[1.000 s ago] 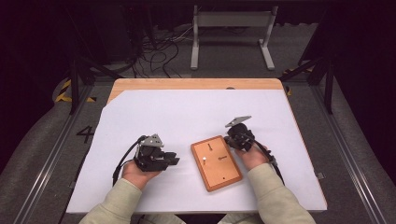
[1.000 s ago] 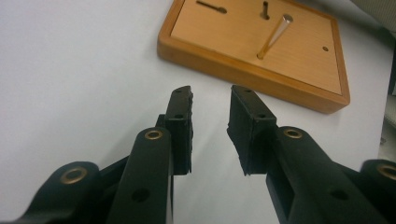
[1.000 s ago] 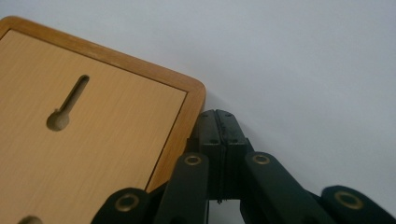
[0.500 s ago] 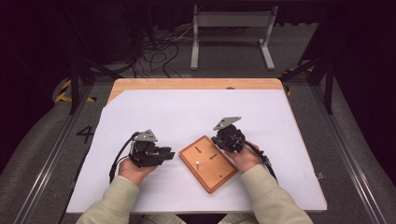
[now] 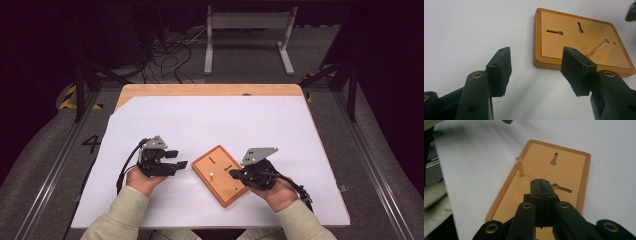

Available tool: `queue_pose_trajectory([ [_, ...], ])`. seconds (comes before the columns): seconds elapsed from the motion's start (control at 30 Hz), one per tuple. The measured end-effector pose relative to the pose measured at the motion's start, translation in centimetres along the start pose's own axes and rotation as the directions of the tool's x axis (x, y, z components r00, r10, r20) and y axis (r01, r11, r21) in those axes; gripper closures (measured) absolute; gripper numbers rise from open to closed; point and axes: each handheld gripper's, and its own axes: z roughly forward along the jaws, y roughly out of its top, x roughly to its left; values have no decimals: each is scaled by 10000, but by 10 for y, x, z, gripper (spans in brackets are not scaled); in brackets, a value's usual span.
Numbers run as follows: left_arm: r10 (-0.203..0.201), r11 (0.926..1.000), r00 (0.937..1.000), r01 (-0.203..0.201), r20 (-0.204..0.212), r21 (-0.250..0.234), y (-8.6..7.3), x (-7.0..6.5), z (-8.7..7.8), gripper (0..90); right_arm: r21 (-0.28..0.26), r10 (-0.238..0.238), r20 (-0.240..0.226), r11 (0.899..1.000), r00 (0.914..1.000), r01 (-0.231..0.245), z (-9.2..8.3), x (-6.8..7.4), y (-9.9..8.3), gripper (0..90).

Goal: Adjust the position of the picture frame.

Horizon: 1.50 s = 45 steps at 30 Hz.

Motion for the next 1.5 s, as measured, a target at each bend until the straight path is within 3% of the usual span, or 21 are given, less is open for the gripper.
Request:
queue_pose_trajectory([
  [0.1, -205, 9998, 9998, 205, -2, -41, 0, 0, 0, 418, -30, -214, -332, 9998, 9992, 213, 3, 11, -2, 900],
  [0.4, -198, 9998, 9998, 198, -74, 10, -1, 0, 0, 416, 393, -817, -1117, 9955, 9904, 866, 18, 38, -7, 900],
  [0.87, -104, 9999, 9999, 104, 21, 38, -1, 1, 1, 412, 1324, -1149, -1553, 9818, 9812, 1359, 48, 58, -16, 897],
  [1.0, -110, 9999, 9999, 110, 31, 52, -1, 0, 1, 413, 1646, -1163, -1597, 9760, 9803, 1426, 54, 59, -18, 900],
  [1.07, -139, 9999, 9999, 139, 16, 45, -1, -1, 1, 412, 1627, -988, -1697, 9785, 9805, 1267, 55, 57, -19, 900],
  [1.23, -100, 9999, 9999, 100, 34, 69, -1, 0, 0, 412, 1589, -1373, -1741, 9733, 9751, 1654, 54, 57, -19, 900],
  [1.5, -152, 9998, 9999, 152, 45, 85, -1, 1, 1, 411, 1625, -773, -995, 9823, 9920, 928, 46, 31, -25, 900],
])
